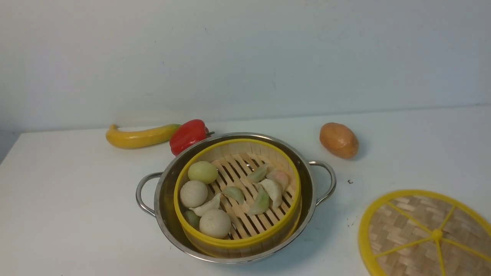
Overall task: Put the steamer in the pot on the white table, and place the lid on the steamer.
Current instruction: 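Move the gripper down to the bamboo steamer lid and grasp its center knob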
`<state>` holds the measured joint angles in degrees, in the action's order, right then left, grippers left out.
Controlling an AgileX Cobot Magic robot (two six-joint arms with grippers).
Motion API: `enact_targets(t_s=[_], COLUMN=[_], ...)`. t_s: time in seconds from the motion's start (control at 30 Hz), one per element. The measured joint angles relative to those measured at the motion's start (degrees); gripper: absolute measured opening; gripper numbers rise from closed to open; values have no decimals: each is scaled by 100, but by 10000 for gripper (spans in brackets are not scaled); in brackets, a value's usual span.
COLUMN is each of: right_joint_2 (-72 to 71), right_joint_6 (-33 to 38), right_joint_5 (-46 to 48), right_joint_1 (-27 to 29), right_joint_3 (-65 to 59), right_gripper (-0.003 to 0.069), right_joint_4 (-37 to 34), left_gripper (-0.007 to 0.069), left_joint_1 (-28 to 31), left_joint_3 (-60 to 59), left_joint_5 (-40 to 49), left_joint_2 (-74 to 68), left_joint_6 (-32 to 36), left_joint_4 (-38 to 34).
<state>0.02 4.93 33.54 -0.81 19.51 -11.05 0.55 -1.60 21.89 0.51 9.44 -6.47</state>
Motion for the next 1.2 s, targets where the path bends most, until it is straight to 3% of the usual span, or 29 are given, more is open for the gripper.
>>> enact_targets(t_s=[0.37, 0.87, 1.03, 1.2], right_joint_2=[1510, 2080, 2286, 2957], right_joint_6=[-44, 179, 176, 888], right_joint_5=[1494, 1516, 1510, 1871], right_joint_1=[0, 0, 0, 0], right_joint_3=[1660, 1702, 1702, 2115], right_gripper=[241, 241, 241, 241], right_joint_4=[-49, -630, -1115, -1642], left_gripper=[85, 94, 94, 94], left_joint_1=[0, 0, 0, 0], left_joint_3=[0, 0, 0, 0], left_joint_5=[0, 0, 0, 0], left_joint_2=[0, 0, 0, 0], left_joint_6=[0, 0, 0, 0], left_joint_4=[0, 0, 0, 0])
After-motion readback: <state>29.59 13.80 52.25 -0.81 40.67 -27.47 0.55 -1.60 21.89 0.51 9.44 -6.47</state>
